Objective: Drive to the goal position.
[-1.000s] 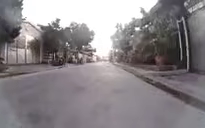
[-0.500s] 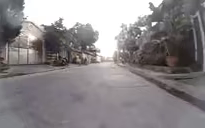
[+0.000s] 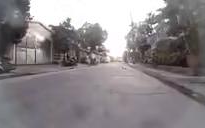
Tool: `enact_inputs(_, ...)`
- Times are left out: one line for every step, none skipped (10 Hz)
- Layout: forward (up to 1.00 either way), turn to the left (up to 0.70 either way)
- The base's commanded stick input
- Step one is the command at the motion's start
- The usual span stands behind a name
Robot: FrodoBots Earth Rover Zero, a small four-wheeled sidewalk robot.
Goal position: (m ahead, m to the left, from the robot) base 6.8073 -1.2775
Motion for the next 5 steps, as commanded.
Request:
enact_inputs(1.00, 0.00)
enact_inputs(1.00, 0.00)
enact_inputs(1.00, 0.00)
enact_inputs(1.00, 0.00)
enact_inputs(1.00, 0.00)
